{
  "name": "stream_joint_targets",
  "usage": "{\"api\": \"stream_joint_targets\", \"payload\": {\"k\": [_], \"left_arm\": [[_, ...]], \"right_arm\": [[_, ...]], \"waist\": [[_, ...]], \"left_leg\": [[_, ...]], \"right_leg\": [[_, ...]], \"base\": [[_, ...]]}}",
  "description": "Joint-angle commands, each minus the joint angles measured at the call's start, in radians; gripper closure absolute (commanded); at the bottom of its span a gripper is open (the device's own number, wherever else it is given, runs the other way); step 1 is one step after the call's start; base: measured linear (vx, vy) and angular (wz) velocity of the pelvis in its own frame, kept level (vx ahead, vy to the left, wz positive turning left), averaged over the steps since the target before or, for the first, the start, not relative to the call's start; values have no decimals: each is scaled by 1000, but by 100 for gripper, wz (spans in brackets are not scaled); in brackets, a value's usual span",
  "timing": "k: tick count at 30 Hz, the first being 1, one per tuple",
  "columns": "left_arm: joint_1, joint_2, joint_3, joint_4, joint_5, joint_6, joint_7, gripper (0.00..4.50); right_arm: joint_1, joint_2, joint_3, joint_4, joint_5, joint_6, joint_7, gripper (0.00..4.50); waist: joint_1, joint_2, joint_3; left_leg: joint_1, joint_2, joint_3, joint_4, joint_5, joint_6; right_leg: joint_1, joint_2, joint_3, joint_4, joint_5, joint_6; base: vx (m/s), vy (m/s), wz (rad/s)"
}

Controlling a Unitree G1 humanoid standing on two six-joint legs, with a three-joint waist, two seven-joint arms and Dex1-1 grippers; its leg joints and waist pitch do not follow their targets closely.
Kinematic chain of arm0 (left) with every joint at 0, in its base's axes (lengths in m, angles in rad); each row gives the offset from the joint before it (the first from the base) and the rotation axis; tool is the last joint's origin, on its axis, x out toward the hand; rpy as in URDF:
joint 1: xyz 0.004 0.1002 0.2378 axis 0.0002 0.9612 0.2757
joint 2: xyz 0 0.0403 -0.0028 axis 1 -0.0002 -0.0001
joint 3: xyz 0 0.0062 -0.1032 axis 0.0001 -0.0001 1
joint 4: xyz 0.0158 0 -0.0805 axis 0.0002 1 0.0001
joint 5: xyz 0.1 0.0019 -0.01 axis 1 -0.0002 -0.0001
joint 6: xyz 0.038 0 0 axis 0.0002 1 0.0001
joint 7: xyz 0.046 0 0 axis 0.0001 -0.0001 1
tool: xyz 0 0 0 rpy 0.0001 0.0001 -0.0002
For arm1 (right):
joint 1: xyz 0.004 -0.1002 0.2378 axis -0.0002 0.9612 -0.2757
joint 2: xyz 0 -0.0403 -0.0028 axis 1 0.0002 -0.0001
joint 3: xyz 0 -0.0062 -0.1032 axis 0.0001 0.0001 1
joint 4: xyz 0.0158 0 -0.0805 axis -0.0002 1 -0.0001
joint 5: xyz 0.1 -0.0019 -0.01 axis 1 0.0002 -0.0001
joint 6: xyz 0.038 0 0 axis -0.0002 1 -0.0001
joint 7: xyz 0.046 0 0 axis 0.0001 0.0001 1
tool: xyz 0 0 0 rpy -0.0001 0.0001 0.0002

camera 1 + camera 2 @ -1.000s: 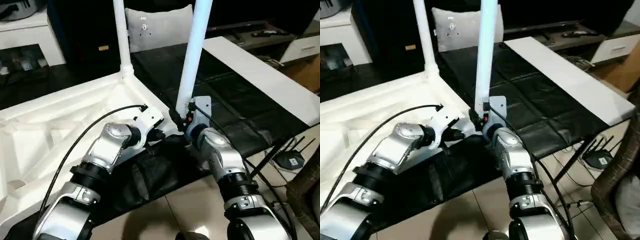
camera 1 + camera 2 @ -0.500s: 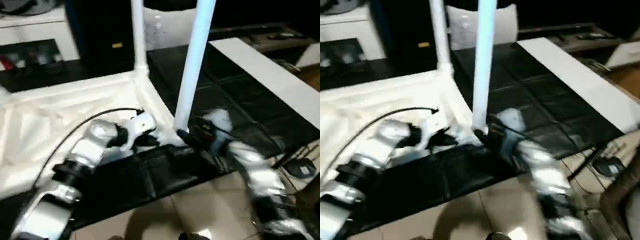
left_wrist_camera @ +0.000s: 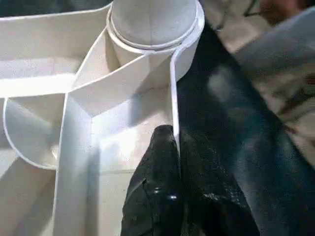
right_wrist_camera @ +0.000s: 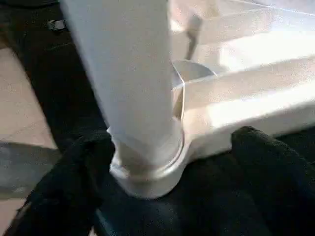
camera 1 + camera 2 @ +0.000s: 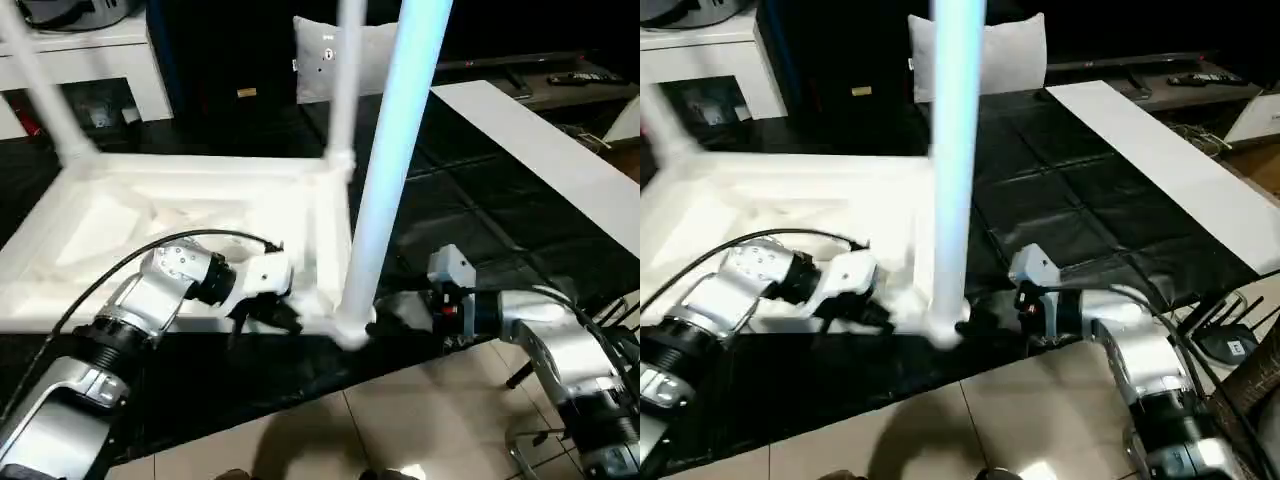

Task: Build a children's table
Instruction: Rotate leg to tighten

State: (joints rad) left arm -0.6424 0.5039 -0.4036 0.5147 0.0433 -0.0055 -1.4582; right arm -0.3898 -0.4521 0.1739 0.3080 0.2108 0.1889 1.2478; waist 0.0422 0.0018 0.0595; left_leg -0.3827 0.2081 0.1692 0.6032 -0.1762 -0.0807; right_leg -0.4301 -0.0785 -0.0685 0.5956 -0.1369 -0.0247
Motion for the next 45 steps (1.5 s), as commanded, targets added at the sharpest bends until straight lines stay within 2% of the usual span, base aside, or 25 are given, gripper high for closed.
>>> {"api": "stream_joint_targets", "payload": {"k": [1, 4, 5, 9, 10, 12, 14, 19, 20, 23, 28, 29, 32, 34, 35, 36, 38, 40, 41, 42, 43, 44, 45], "left_arm": [[-19, -1, -41, -46, -5, -33, -62, 450], [-24, -1, -49, -47, -7, -51, -82, 450], [-25, -2, -51, -49, -8, -55, -87, 450], [-28, -4, -52, -51, -10, -58, -93, 450], [-32, -8, -52, -46, -9, -63, -97, 450], [-34, -8, -53, -45, -7, -69, -99, 450], [-35, -7, -53, -44, -6, -72, -102, 450], [-38, -4, -53, -35, -4, -79, -100, 450], [-38, -3, -50, -32, -3, -78, -96, 450], [-36, -2, -47, -30, 1, -72, -86, 450], [-33, -12, -25, -29, -8, -21, -45, 450], [-32, -22, -8, -29, -10, 21, -7, 450], [-30, -33, 8, -36, -19, 61, 23, 450], [-25, -54, 34, -63, -28, 151, 84, 450], [-22, -80, 58, -82, -36, 226, 148, 450], [-21, -98, 71, -90, -37, 261, 188, 450], [-25, -130, 84, -91, -27, 305, 254, 450], [-32, -174, 97, -87, -17, 357, 334, 450], [-37, -209, 95, -77, -6, 375, 380, 450], [-39, -223, 95, -71, -1, 380, 401, 450], [-42, -234, 97, -63, 3, 379, 419, 450], [-50, -251, 99, -44, 11, 370, 452, 450], [-60, -267, 99, -21, 22, 351, 485, 450]], "right_arm": [[-30, -11, 23, -2, 32, 32, 56, 62], [-43, -9, 37, -3, 41, 43, 90, 84], [-47, -5, 46, -8, 45, 48, 107, 98], [-51, -1, 57, -14, 49, 57, 129, 120], [-56, 5, 75, -19, 51, 67, 151, 143], [-61, 10, 88, -20, 55, 75, 164, 154], [-65, 16, 92, -18, 55, 80, 171, 162], [-73, 22, 98, -16, 63, 97, 184, 219], [-73, 22, 100, -18, 70, 112, 189, 219], [-66, 18, 106, -27, 71, 128, 197, 235], [-42, 17, 105, -65, 100, 179, 188, 241], [-29, 31, 95, -79, 106, 193, 153, 241], [-19, 47, 85, -94, 115, 212, 120, 241], [-5, 86, 75, -112, 102, 237, 29, 241], [4, 128, 70, -115, 74, 248, -63, 241], [4, 157, 67, -108, 56, 257, -122, 241], [-3, 209, 54, -79, 31, 251, -214, 241], [-22, 281, 31, -30, 5, 244, -339, 243], [-49, 335, 21, 17, -22, 232, -436, 245], [-61, 358, 15, 36, -32, 225, -479, 245], [-70, 374, 8, 50, -36, 224, -510, 246], [-92, 409, -15, 82, -39, 228, -582, 247], [-119, 446, -48, 120, -36, 237, -666, 248]], "waist": [[0, -4, -79], [2, -3, -80], [4, -9, -80], [9, -5, -80], [10, -7, -79], [13, -5, -80], [14, -5, -80], [16, -1, -81], [16, -6, -82], [17, -3, -81], [18, -2, -81], [19, -1, -80], [21, -2, -79], [19, 0, -75], [12, -2, -71], [3, -4, -65], [-9, -7, -64], [-27, -8, -67], [-40, -9, -69], [-54, -7, -68], [-61, -8, -69], [-71, -3, -68], [-77, -2, -71]], "left_leg": [[16, 17, 6, -67, -229, 61], [15, 17, 8, -65, -222, 62], [14, 16, 9, -65, -214, 63], [15, 17, 7, -66, -211, 58], [16, 17, 8, -66, -212, 57], [15, 17, 8, -66, -208, 55], [16, 18, 7, -66, -206, 53], [16, 18, 7, -67, -200, 50], [15, 17, 8, -66, -199, 49], [15, 17, 7, -67, -199, 47], [17, 17, 8, -66, -197, 45], [18, 17, 8, -67, -203, 43], [18, 15, 7, -67, -215, 36], [22, 14, 7, -69, -233, 27], [22, 14, 6, -71, -254, 15], [23, 8, 3, -72, -293, 5], [28, 1, -3, -69, -325, -9], [17, -1, -8, -70, -308, -14], [15, -2, -11, -70, -315, -14], [16, -3, -12, -69, -328, -9], [14, -5, -13, -68, -332, -7], [18, -6, -13, -66, -343, 0], [18, -7, -12, -65, -343, 4]], "right_leg": [[68, -44, 33, -67, -313, -195], [67, -45, 34, -67, -304, -194], [68, -45, 34, -67, -303, -192], [66, -46, 34, -67, -319, -186], [66, -45, 34, -67, -327, -182], [66, -46, 35, -67, -327, -180], [65, -46, 34, -67, -321, -180], [66, -45, 35, -63, -296, -188], [67, -45, 35, -64, -293, -188], [67, -46, 34, -63, -299, -186], [67, -45, 35, -64, -302, -182], [65, -45, 35, -65, -308, -182], [65, -46, 34, -70, -347, -169], [61, -45, 34, -74, -374, -165], [61, -46, 34, -77, -411, -156], [60, -46, 27, -87, -504, -127], [58, -49, 19, -102, -617, -78], [64, -50, 15, -104, -630, -57], [65, -48, 10, -107, -630, -51], [61, -47, 9, -106, -627, -55], [63, -47, 7, -108, -627, -57], [60, -46, 4, -115, -633, -56], [60, -47, 5, -116, -624, -61]], "base": [[0, 0, 0], [0, 0, 0], [0, 0, 0], [0, 0, 0], [0, 0, 0], [0, 0, 0], [0, 0, 0], [0, 0, 0], [0, 0, 0], [0, 0, 0], [0, 0, 0], [0, 0, 0], [0, 0, 0], [0, 0, 0], [0, 0, 0], [0, 0, 0], [0, 0, 0], [0, 0, 0], [0, 0, 0], [0, 0, 0], [0, 0, 0], [0, 0, 0], [0, 0, 0]]}}
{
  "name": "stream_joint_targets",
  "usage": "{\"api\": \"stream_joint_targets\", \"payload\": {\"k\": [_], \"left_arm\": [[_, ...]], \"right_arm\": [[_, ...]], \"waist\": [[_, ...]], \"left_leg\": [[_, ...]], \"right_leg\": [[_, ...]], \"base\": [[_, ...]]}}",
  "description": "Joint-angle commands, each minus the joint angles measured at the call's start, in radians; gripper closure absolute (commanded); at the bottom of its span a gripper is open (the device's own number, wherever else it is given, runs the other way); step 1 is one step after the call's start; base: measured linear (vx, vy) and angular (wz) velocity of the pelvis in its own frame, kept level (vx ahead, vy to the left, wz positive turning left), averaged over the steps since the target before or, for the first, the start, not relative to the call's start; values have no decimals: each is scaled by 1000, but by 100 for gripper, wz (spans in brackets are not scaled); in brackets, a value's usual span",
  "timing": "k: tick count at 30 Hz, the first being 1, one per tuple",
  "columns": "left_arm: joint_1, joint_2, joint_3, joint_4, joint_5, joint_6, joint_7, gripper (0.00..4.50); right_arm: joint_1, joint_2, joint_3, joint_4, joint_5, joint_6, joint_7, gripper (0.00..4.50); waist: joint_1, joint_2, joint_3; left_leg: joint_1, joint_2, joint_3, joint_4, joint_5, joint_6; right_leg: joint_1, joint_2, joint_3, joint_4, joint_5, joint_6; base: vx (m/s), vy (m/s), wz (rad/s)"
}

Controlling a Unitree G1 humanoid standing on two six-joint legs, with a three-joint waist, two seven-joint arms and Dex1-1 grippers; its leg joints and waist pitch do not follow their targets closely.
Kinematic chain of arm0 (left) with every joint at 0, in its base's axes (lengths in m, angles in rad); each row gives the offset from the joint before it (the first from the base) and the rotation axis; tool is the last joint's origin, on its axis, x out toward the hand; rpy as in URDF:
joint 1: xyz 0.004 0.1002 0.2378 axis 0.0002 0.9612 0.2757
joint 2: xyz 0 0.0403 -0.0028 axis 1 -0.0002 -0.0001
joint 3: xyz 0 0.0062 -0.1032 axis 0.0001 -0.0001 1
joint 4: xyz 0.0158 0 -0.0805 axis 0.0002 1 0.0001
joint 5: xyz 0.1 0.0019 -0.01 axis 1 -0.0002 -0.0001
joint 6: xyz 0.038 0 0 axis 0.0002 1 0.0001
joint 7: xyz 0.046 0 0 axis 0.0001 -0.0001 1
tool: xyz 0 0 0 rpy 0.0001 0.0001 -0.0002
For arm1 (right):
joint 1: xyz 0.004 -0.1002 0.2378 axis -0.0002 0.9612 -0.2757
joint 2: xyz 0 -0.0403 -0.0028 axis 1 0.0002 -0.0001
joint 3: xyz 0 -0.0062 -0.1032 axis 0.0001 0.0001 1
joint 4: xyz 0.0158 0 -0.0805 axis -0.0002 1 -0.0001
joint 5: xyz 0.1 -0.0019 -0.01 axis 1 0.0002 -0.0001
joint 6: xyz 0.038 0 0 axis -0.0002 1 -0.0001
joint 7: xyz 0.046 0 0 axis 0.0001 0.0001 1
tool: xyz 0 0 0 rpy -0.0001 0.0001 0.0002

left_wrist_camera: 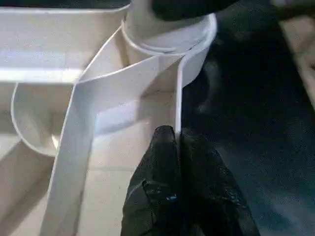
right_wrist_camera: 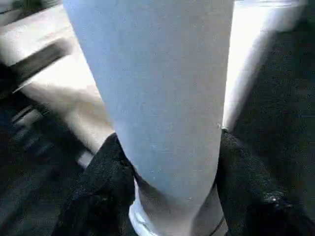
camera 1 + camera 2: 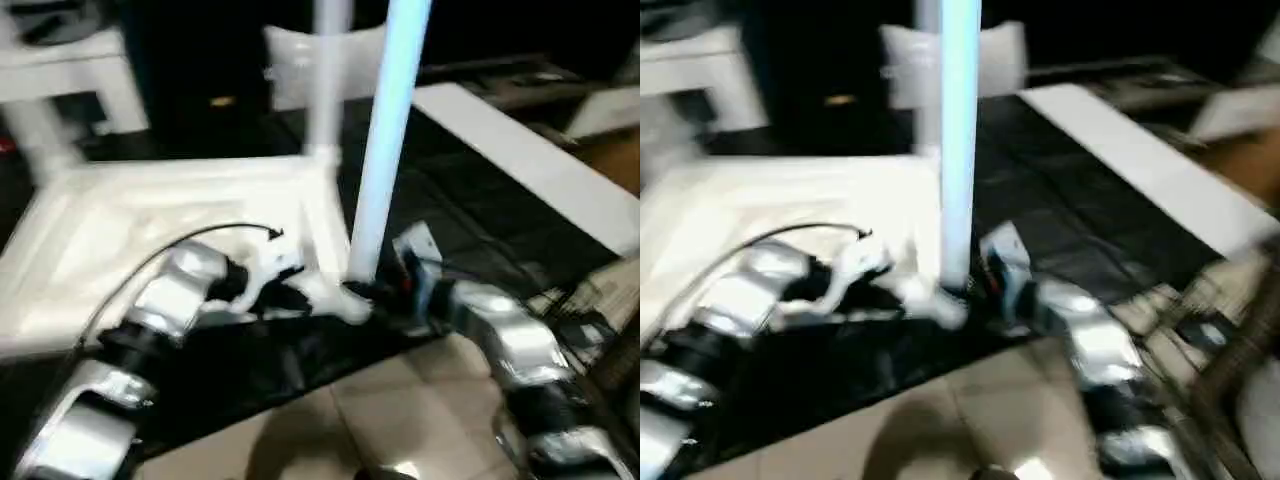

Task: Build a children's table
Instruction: Rotate leg to tighten

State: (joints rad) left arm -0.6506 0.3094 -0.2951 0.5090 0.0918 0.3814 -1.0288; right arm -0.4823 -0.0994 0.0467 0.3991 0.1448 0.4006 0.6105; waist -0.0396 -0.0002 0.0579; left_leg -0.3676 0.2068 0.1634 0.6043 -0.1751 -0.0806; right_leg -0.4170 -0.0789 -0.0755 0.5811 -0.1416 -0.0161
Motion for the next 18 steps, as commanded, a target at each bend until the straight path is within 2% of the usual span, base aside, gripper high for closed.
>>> {"api": "stream_joint_targets", "payload": {"k": [1, 2, 3, 5, 7, 8, 11, 12, 14, 16, 17, 18], "left_arm": [[-58, -82, -9, -4, -19, -42, 78, 450], [-77, -97, -11, 24, 5, -74, 130, 450], [-77, -97, -11, 24, 5, -74, 130, 450], [-89, -96, -16, 43, 26, -105, 160, 450], [-94, -77, -21, 61, 50, -140, 160, 450], [-97, -50, -26, 70, 64, -180, 150, 450], [-102, -31, -24, 90, 67, -208, 141, 450], [-103, -29, -24, 92, 68, -212, 140, 450], [-111, -18, -24, 116, 70, -246, 129, 450], [-121, -6, -26, 138, 69, -292, 102, 450], [-130, 0, -31, 155, 75, -327, 92, 450], [-131, 0, -31, 156, 75, -328, 92, 450]], "right_arm": [[-44, 118, 56, 51, 32, 34, -86, 248], [-81, 168, 6, 96, 49, 21, -173, 248], [-81, 168, 6, 96, 49, 21, -173, 248], [-96, 189, -7, 108, 41, -18, -202, 193], [-98, 203, -25, 114, 23, -45, -235, 169], [-93, 204, -39, 115, 13, -66, -256, 159], [-83, 198, -47, 113, 9, -82, -262, 134], [-82, 197, -47, 112, 9, -83, -262, 134], [-68, 184, -36, 97, 5, -99, -242, 104], [-33, 148, -18, 52, -13, -99, -218, 97], [-12, 130, -18, 24, -15, -100, -206, 91], [-11, 129, -18, 22, -14, -99, -206, 81]], "waist": [[0, 3, -71], [-9, 7, -69], [-12, 7, -69], [-10, 8, -70], [-9, 7, -73], [-3, 9, -76], [-1, 9, -79], [1, 11, -80], [4, 12, -82], [10, 12, -83], [20, 13, -85], [24, 12, -83]], "left_leg": [[7, -5, -8, -67, -345, 9], [8, -3, -9, -70, -360, 15], [10, -3, -9, -70, -370, 14], [14, -2, -8, -69, -381, 19], [6, 0, -8, -73, -359, 24], [5, 4, -8, -75, -334, 26], [0, 6, -6, -77, -292, 27], [3, 6, -2, -75, -280, 32], [1, 7, 0, -74, -260, 34], [1, 7, 2, -74, -238, 39], [3, 10, 2, -73, -208, 48], [2, 10, 4, -74, -202, 50]], "right_leg": [[45, -46, 12, -101, -593, -84], [44, -43, 10, -103, -555, -102], [43, -43, 9, -103, -553, -105], [43, -44, 8, -105, -539, -111], [50, -46, 15, -95, -492, -125], [52, -47, 19, -87, -428, -147], [59, -47, 25, -71, -333, -184], [58, -47, 26, -70, -307, -197], [62, -48, 28, -65, -283, -206], [64, -47, 29, -64, -256, -209], [65, -48, 31, -58, -209, -219], [66, -47, 31, -58, -200, -219]], "base": [[0, 0, 0], [0, 0, 0], [0, 0, 0], [0, 0, 0], [0, 0, 0], [0, 0, 0], [0, 0, 0], [0, 0, 0], [0, 0, 0], [0, 0, 0], [0, 0, 0], [0, 0, 0]]}}
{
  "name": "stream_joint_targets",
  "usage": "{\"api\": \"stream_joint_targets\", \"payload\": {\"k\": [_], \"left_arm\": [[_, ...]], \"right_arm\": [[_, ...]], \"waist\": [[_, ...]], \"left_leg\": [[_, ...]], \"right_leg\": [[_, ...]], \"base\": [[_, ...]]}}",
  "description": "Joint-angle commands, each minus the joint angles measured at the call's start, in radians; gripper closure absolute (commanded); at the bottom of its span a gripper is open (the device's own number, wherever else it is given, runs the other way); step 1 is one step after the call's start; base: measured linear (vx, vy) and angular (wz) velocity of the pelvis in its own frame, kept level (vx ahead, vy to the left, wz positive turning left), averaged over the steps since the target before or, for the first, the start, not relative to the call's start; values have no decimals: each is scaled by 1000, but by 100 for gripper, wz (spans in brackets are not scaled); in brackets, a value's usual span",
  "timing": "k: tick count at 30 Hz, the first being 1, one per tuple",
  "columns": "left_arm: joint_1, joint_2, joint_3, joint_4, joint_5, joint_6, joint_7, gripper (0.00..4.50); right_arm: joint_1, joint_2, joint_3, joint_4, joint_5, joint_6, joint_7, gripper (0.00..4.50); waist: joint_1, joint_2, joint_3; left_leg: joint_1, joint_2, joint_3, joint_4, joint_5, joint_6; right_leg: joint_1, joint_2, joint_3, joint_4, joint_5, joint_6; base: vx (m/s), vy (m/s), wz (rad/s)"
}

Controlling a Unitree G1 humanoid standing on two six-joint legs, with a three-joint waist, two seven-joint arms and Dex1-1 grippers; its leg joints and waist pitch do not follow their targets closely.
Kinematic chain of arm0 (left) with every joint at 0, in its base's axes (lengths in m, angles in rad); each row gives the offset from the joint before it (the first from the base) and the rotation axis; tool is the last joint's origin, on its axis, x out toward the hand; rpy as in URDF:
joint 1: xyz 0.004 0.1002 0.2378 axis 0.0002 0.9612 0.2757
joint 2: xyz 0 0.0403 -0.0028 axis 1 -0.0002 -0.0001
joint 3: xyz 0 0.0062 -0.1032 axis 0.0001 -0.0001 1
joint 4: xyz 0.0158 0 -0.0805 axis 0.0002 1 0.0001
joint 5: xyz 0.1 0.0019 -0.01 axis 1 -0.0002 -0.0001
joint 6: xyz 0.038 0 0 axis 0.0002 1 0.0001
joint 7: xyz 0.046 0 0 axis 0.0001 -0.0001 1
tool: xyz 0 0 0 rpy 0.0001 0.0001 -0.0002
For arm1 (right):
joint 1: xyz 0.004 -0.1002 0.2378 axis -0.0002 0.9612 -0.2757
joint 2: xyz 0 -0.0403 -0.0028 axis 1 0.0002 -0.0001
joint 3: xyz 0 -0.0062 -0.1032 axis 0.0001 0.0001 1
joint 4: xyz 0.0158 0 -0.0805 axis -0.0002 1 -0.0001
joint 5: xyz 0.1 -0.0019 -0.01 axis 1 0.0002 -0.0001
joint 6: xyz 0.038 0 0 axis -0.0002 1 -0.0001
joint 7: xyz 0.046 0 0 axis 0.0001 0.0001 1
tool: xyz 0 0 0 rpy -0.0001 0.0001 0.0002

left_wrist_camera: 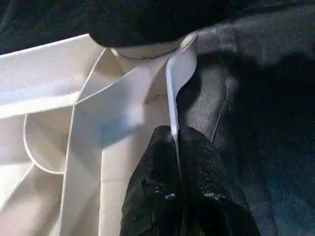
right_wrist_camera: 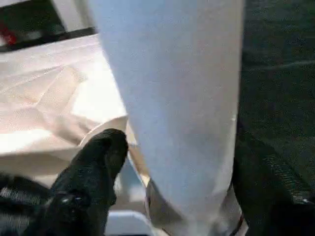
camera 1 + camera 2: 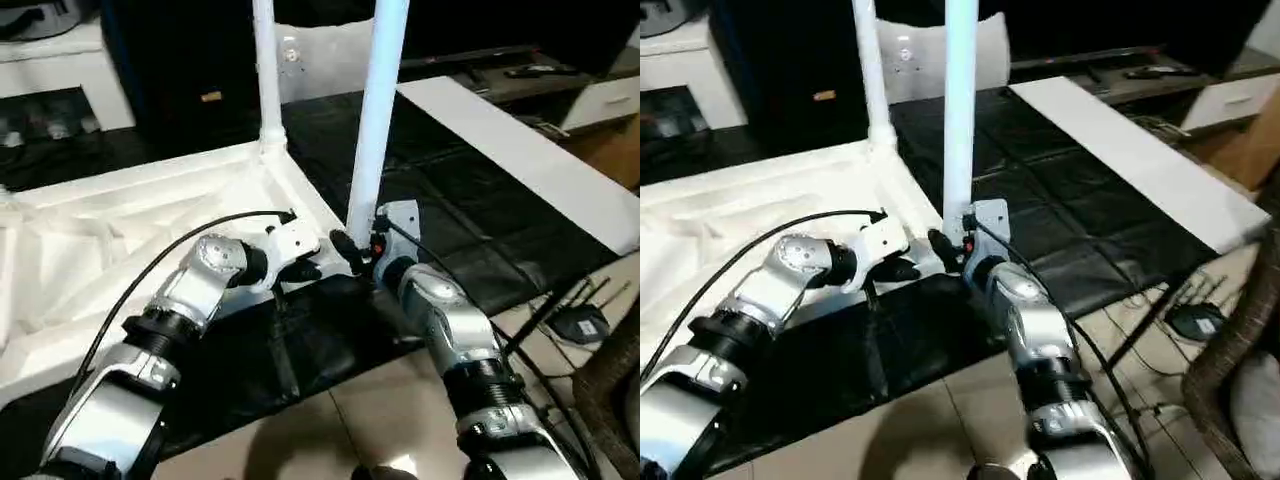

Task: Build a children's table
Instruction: Rotate leg to tighten

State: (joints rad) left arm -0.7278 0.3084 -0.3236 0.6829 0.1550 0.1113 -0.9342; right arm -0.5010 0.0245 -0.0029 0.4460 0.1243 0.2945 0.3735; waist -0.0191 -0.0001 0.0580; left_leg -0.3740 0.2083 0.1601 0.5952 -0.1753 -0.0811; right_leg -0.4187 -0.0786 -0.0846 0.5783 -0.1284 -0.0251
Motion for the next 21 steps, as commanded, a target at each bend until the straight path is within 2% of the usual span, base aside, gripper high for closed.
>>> {"api": "stream_joint_targets", "payload": {"k": [1, 2, 3, 4, 5, 6, 7, 10, 11, 13, 15, 16, 19, 21], "left_arm": [[-73, 10, -2, 20, 20, -90, 5, 450], [-95, 16, 1, 61, 25, -139, 21, 450], [-106, 18, 8, 81, 22, -141, 24, 450], [-106, 18, 8, 81, 22, -141, 24, 450], [-122, 28, 4, 111, 27, -175, 13, 450], [-122, 28, 4, 111, 27, -175, 13, 450], [-129, 34, 8, 132, 24, -203, 10, 406], [-127, 44, 19, 149, 14, -228, 0, 387], [-123, 47, 26, 149, 8, -242, 4, 362], [-119, 46, 51, 152, -20, -255, 6, 356], [-112, 49, 72, 148, -30, -271, 45, 353], [-98, 41, 112, 123, -61, -258, 81, 326], [-48, 18, 204, 29, -159, -197, 116, 315], [66, -14, 287, -171, -226, -64, 205, 312]], "right_arm": [[54, -28, 32, -86, 2, 9, 48, 69], [105, -65, 40, -147, -14, -9, 58, 59], [135, -77, 37, -189, 1, -5, 80, 46], [135, -77, 37, -189, 1, -5, 80, 46], [189, -91, 29, -266, 24, 9, 100, 36], [189, -91, 29, -266, 24, 9, 100, 25], [233, -96, 29, -322, 23, 17, 87, 13], [300, -101, 32, -408, 21, 72, 56, 1], [320, -99, 31, -434, 30, 84, 53, 0], [349, -101, 38, -472, 28, 86, 43, 0], [371, -101, 44, -501, 27, 97, 36, 0], [379, -101, 51, -520, 23, 112, 33, 0], [399, -108, 75, -568, -9, 131, 13, 0], [416, -115, 115, -599, -71, 135, -31, 0]], "waist": [[7, 16, -84], [17, 18, -81], [22, 21, -82], [23, 17, -81], [26, 17, -79], [28, 16, -80], [27, 19, -79], [26, 20, -78], [26, 21, -76], [23, 17, -71], [20, 18, -67], [20, 19, -67], [21, 23, -68], [21, 21, -64]], "left_leg": [[10, 8, 6, -65, -199, 49], [13, 8, 8, -66, -208, 48], [13, 8, 8, -66, -209, 45], [11, 6, 9, -67, -215, 47], [12, 6, 8, -69, -234, 43], [12, 8, 7, -69, -242, 39], [12, 8, 6, -70, -248, 37], [12, 8, 4, -72, -265, 28], [15, 8, 4, -74, -284, 24], [14, 6, 4, -75, -322, 20], [18, 3, 2, -74, -360, 16], [19, 2, 1, -74, -364, 16], [17, 4, -1, -74, -362, 14], [18, 10, 0, -76, -364, 9]], "right_leg": [[68, -47, 41, -54, -206, -213], [68, -44, 42, -58, -206, -202], [70, -46, 41, -57, -208, -198], [71, -44, 42, -60, -216, -192], [71, -45, 40, -65, -247, -186], [71, -48, 40, -63, -257, -183], [70, -49, 40, -63, -269, -183], [69, -48, 40, -69, -303, -172], [65, -47, 39, -73, -328, -169], [64, -48, 37, -77, -384, -157], [59, -47, 32, -88, -482, -124], [59, -47, 31, -91, -496, -115], [59, -46, 28, -90, -492, -116], [53, -46, 30, -87, -479, -133]], "base": [[0, 0, 0], [0, 0, 0], [0, 0, 0], [0, 0, 0], [0, 0, 0], [0, 0, 0], [0, 0, 0], [0, 0, 0], [0, 0, 0], [0, 0, 0], [0, 0, 0], [0, 0, 0], [0, 0, 0], [0, 0, 0]]}}
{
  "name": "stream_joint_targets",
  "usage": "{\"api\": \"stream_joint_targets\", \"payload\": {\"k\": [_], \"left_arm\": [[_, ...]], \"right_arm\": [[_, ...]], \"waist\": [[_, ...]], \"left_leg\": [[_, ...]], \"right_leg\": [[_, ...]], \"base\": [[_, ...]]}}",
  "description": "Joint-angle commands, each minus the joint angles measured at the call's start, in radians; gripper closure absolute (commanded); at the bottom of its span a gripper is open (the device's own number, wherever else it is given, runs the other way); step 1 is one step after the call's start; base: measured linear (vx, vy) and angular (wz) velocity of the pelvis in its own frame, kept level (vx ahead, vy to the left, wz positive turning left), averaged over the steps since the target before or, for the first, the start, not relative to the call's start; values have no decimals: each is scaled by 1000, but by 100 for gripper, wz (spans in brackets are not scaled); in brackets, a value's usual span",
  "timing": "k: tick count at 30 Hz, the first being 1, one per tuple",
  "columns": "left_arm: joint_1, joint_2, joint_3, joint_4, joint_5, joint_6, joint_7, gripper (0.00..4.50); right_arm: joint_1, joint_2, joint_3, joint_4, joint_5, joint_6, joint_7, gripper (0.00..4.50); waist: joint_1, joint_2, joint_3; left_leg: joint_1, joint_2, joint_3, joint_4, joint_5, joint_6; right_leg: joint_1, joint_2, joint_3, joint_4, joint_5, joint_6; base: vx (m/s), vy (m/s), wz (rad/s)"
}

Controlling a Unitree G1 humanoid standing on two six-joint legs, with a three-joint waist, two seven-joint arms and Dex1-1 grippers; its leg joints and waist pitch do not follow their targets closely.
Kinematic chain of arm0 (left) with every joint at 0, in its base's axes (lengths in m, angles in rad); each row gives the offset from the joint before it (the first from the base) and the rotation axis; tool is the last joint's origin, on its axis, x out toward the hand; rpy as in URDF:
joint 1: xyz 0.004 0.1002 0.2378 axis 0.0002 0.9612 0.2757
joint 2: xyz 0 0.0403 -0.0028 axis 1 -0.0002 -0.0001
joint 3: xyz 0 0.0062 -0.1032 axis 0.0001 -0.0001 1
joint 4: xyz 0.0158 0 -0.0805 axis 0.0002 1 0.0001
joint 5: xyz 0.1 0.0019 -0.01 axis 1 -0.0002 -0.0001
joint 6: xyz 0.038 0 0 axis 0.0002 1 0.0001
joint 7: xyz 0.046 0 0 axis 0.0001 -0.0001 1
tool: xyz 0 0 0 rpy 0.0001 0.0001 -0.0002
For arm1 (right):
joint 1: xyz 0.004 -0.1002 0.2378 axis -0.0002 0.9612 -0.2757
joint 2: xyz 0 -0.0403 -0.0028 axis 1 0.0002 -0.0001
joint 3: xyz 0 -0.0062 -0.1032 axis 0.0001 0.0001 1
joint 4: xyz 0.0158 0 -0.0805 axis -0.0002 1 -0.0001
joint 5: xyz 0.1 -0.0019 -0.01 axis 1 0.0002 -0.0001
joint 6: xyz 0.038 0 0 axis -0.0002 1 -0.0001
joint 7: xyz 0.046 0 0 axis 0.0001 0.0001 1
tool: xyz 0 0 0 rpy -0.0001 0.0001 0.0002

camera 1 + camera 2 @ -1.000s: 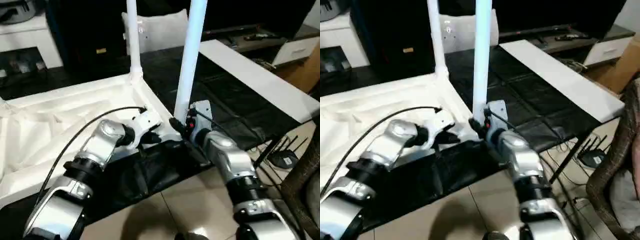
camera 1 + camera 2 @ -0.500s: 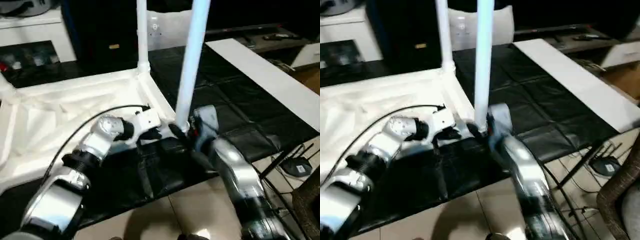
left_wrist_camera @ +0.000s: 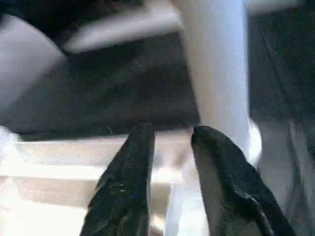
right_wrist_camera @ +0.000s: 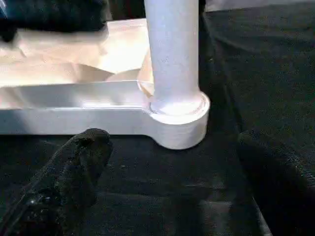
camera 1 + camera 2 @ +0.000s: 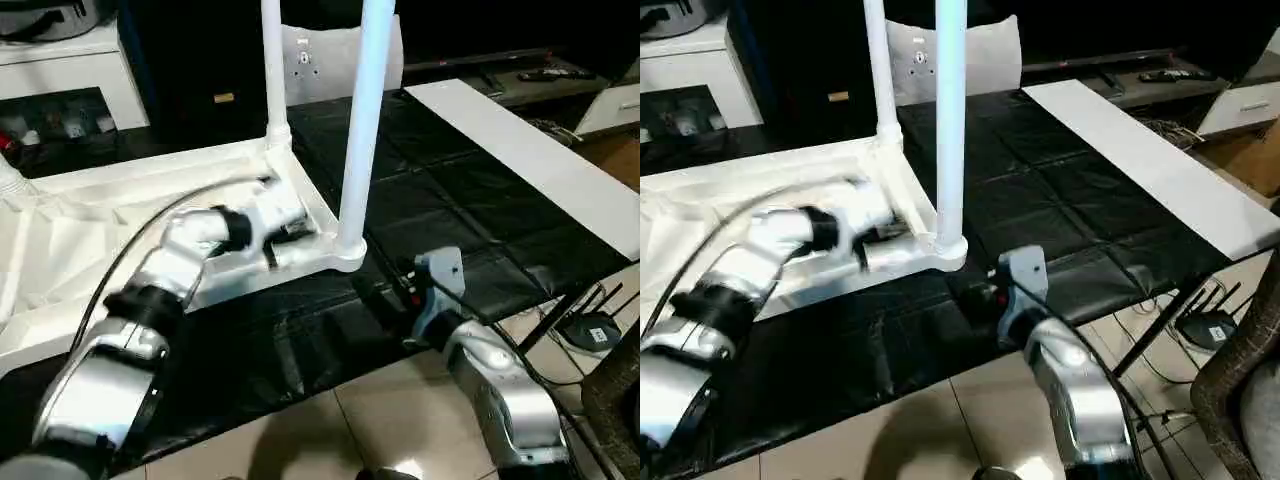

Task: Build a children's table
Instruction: Rotate leg to tighten

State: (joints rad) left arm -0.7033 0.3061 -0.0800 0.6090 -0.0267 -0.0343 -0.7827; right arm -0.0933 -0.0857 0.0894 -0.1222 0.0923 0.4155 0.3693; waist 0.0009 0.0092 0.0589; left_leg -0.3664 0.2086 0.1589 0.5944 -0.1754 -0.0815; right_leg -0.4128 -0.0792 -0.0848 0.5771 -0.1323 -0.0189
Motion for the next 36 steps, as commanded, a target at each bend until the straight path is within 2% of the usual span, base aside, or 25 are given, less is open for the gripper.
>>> {"api": "stream_joint_targets", "payload": {"k": [1, 4, 5, 7, 9, 11, 13, 14, 17, 18, 19, 20, 21, 22, 23, 24, 25, 28, 29, 30, 31, 32, 33, 34, 36], "left_arm": [[48, -13, 48, -108, -47, 89, 60, 312], [209, -59, 112, -365, -73, 191, 174, 291], [264, -83, 132, -445, -77, 213, 224, 291], [299, -100, 144, -493, -78, 226, 256, 291], [426, -171, 201, -649, -93, 323, 382, 291], [484, -192, 216, -714, -64, 380, 440, 291], [532, -189, 196, -754, -9, 403, 467, 291], [564, -182, 164, -785, 27, 400, 477, 291], [582, -189, 155, -824, 30, 418, 493, 291], [594, -172, 137, -847, 47, 427, 498, 291], [594, -172, 137, -847, 47, 427, 498, 291], [607, -172, 135, -874, 42, 463, 509, 291], [612, -172, 134, -887, 44, 470, 516, 291], [616, -173, 133, -895, 45, 473, 521, 291], [621, -172, 131, -906, 50, 491, 526, 291], [628, -178, 124, -915, 51, 501, 527, 291], [629, -180, 123, -915, 51, 499, 527, 291], [644, -190, 105, -931, 53, 507, 527, 291], [654, -210, 102, -938, 35, 503, 534, 291], [654, -211, 101, -938, 36, 501, 535, 291], [656, -208, 91, -942, 37, 506, 538, 291], [650, -196, 56, -938, 63, 507, 545, 291], [647, -199, 50, -937, 63, 510, 549, 291], [647, -205, 44, -934, 62, 512, 550, 291], [647, -215, 31, -929, 60, 513, 549, 291]], "right_arm": [[9, -5, 24, -32, -42, 13, -29, 0], [23, -14, 52, -44, -55, -13, -24, 0], [25, -9, 53, -43, -41, -12, -15, 0], [27, -5, 53, -43, -32, -10, -10, 0], [24, -6, 77, -49, -35, -42, 0, 0], [17, -7, 89, -48, -43, -59, 2, 0], [11, -11, 98, -47, -36, -54, 17, 0], [6, -14, 96, -36, -25, -47, 30, 0], [3, 0, 71, -33, 1, -34, 27, 0], [7, 18, 51, -39, 21, -22, 14, 0], [7, 19, 51, -39, 21, -22, 14, 0], [9, 28, 44, -47, 24, -7, -7, 0], [14, 37, 38, -52, 39, 6, -13, 0], [17, 44, 34, -56, 51, 16, -15, 0], [21, 45, 37, -59, 46, 8, -19, 0], [27, 48, 40, -61, 49, 8, -17, 0], [28, 49, 39, -61, 53, 11, -15, 0], [38, 52, 37, -63, 56, -10, -16, 0], [39, 49, 39, -65, 55, -14, -12, 0], [39, 49, 39, -65, 55, -14, -11, 0], [37, 44, 41, -67, 46, -15, -14, 0], [32, 40, 37, -73, 41, -5, -24, 0], [31, 35, 40, -76, 38, -5, -26, 0], [32, 31, 39, -79, 38, -4, -31, 0], [34, 26, 31, -84, 37, -4, -40, 0]], "waist": [[0, 12, -68], [-2, 10, -68], [2, 0, -63], [-7, 13, -63], [-12, 26, -59], [-25, 22, -53], [-11, 5, -55], [4, 1, -48], [44, -12, -42], [46, -8, -35], [51, 1, -29], [43, 16, -27], [12, 50, -35], [-25, 58, -41], [-32, 69, -61], [-12, 69, -51], [-12, 48, -57], [39, -23, -44], [46, -59, -42], [23, -30, -28], [30, -20, -23], [-6, 24, -20], [5, 61, -3], [-43, 73, -22], [-41, 86, -10]], "left_leg": [[12, 13, 0, -73, -367, 4], [7, 6, 1, -74, -368, 17], [-30, 9, -23, -88, -356, 40], [-14, 5, -29, -78, -403, 64], [-54, 7, -78, -91, -423, 57], [-77, 1, -100, -96, -453, 55], [-85, -34, -88, -64, -375, 89], [-89, -39, -82, -31, -292, 116], [-100, 9, -91, 130, -116, 120], [-101, 26, -102, 127, -137, 112], [-82, 24, -103, 107, -156, 114], [-64, 5, -95, 38, -156, 167], [-18, -54, -84, -63, -124, 279], [33, -73, -131, -83, -26, 383], [97, -62, -189, -48, 152, 542], [47, 2, -116, -49, 221, 557], [24, 27, -112, -69, 194, 533], [-28, 43, -105, -148, -448, 174], [13, -86, -100, 188, -324, 31], [-50, -114, -130, 232, -167, 27], [-83, -107, -142, 215, -137, 10], [15, 3, -194, 75, -378, -48], [-26, 38, -299, -69, -733, -105], [-23, 6, -361, -110, -788, -163], [-14, -41, -384, -131, -788, -251]], "right_leg": [[48, -47, 32, -78, -462, -146], [47, -42, 29, -88, -490, -113], [77, -65, 10, -64, -459, -129], [59, -70, -9, -88, -565, -103], [87, -74, -57, -74, -524, -108], [100, -81, -63, -58, -426, -119], [108, -122, -71, -86, -539, -112], [119, -178, -63, -116, -641, -90], [133, -374, -15, -183, -703, -27], [150, -377, -36, -182, -671, -44], [151, -355, -52, -185, -673, -64], [171, -265, -90, -154, -643, -105], [125, -54, -146, -27, -556, -90], [81, 30, -148, 71, -460, -58], [-12, 57, -85, 188, -349, 1], [-49, 34, -46, 216, -273, 16], [-25, 25, -35, 215, -229, 19], [50, -49, 77, 129, -307, -58], [-34, -261, 196, -102, -698, -136], [34, -197, 178, -82, -893, -96], [76, -173, 153, -61, -872, -113], [10, -43, 46, -30, -653, -104], [42, -4, 16, 117, -449, -80], [56, 36, 15, 181, -216, -24], [53, 65, 18, 201, -223, -19]], "base": [[0, 0, 0], [0, 0, 0], [0, 0, 0], [3, -7, 15], [0, -24, 44], [4, -33, 47], [8, -23, 47], [0, -3, 45], [-6, 63, 39], [-7, 140, 32], [3, 197, 40], [-7, 246, 59], [-7, 246, 59], [26, 286, 57], [35, 249, 62], [35, 249, 62], [-25, 188, 36], [-87, 176, -3], [-56, 160, 8], [-56, 160, 8], [5, 171, -17], [-104, 188, 2], [-104, 188, 2], [-158, 196, 26], [-85, 186, 46]]}}
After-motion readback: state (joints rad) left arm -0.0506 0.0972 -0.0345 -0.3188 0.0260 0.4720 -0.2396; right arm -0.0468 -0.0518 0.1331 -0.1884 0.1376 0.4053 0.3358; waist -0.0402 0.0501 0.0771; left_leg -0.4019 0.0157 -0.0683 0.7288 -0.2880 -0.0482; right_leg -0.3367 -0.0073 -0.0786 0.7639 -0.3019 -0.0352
